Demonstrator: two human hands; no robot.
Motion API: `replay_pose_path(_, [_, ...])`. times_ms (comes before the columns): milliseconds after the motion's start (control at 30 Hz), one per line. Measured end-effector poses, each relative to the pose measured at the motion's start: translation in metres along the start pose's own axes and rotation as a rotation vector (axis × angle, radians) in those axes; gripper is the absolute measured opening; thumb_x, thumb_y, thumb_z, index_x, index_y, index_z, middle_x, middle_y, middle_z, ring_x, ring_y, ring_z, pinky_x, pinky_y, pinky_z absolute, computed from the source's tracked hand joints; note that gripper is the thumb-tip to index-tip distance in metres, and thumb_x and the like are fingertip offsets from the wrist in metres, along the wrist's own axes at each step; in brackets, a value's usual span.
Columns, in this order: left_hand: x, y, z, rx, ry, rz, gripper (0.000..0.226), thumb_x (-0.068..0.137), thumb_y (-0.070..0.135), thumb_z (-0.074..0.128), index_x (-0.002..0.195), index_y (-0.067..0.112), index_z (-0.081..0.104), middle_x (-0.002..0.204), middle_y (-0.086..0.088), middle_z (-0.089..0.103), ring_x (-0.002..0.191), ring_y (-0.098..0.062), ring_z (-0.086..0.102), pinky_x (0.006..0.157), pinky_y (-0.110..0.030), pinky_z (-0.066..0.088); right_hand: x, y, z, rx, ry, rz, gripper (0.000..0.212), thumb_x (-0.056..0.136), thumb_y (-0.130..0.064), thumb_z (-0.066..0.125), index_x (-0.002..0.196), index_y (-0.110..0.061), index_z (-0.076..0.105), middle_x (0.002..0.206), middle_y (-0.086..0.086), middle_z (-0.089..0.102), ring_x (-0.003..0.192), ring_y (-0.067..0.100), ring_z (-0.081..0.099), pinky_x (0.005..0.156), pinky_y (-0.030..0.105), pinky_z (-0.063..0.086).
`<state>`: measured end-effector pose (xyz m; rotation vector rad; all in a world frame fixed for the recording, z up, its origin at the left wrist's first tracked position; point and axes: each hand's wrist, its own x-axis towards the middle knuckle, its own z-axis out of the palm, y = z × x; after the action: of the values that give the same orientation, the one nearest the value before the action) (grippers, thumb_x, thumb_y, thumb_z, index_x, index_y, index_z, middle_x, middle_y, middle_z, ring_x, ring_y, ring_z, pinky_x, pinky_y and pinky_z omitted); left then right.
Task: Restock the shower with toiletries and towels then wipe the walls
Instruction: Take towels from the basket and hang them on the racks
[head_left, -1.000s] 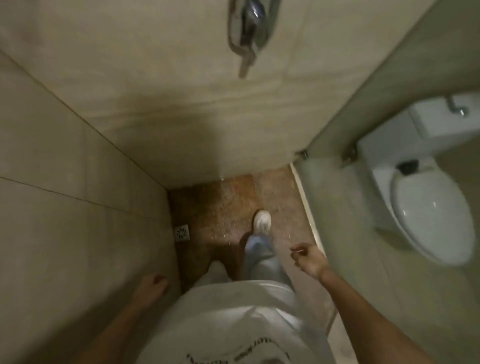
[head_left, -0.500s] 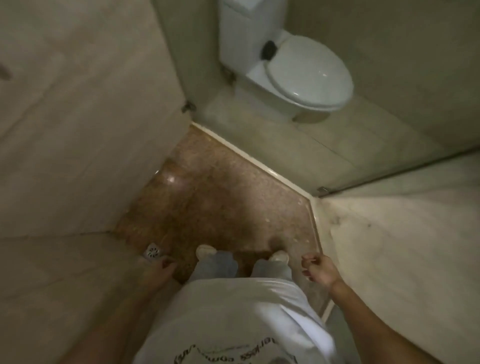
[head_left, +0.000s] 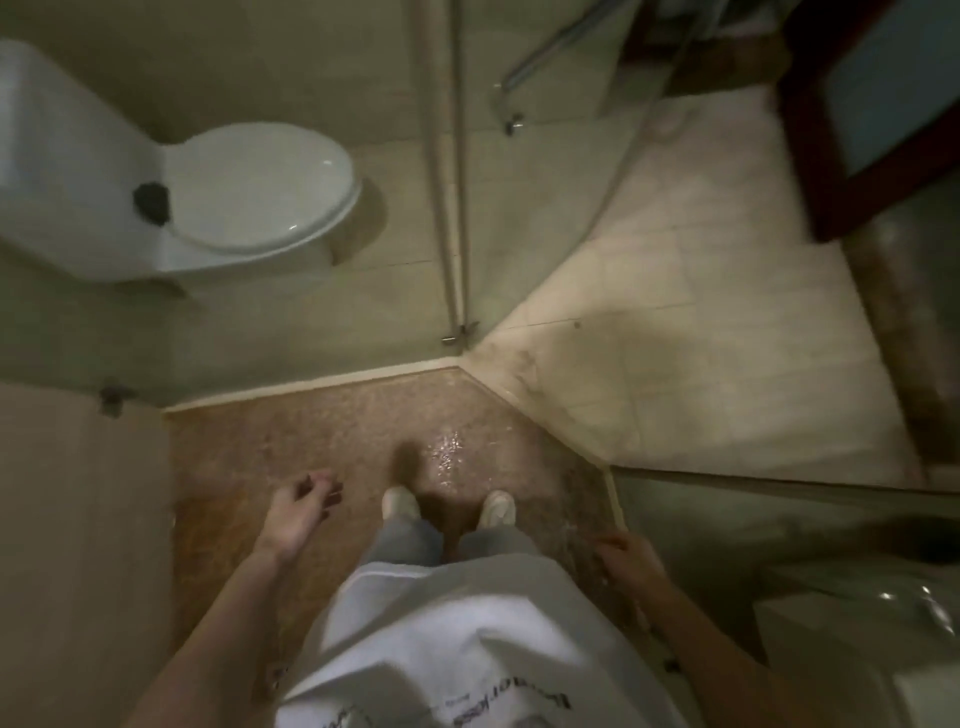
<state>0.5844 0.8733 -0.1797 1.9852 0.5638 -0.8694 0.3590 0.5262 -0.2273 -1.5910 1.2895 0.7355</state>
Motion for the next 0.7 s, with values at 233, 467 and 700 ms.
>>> replay_pose_path(233, [0.029, 0.042, 0.068, 0.277, -0.157, -0.101, 0.021, 0.102, 0.017, 0.056, 0.115, 0.002, 0.064, 0.113, -0.021, 0.07, 0.099, -0.032, 0.067, 0.098, -0.048, 0.051, 0.024, -0.021, -0.067, 0.267, 0.129, 0.008, 0.015, 0.093, -0.029, 0.061, 0.105, -0.026, 0.071, 0.094, 0.004, 0.073, 0.085, 0.021, 0.07, 0.073, 0.035, 0.059])
replay_pose_path(467, [0.114, 0.165, 0.161, 0.534, -0.268, -0.051, 0.021, 0.101, 0.016, 0.058, 0.113, 0.0, 0.066, 0.096, -0.014, 0.07, 0.087, -0.03, 0.066, 0.082, -0.038, 0.05, 0.068, -0.065, -0.158, 0.639, 0.342, 0.042, 0.009, 0.096, -0.012, 0.065, 0.104, -0.011, 0.069, 0.087, 0.008, 0.071, 0.063, 0.01, 0.066, 0.055, 0.024, 0.052])
replay_pose_path(700, [0.133, 0.347, 0.326, 0.708, -0.533, 0.263, 0.014, 0.094, 0.015, 0.064, 0.101, 0.005, 0.069, 0.092, -0.014, 0.07, 0.076, -0.021, 0.063, 0.067, -0.025, 0.051, 0.086, -0.072, -0.202, 0.862, 0.404, 0.15, 0.027, 0.095, -0.016, 0.067, 0.115, 0.001, 0.064, 0.083, 0.004, 0.066, 0.076, 0.022, 0.065, 0.07, 0.032, 0.053])
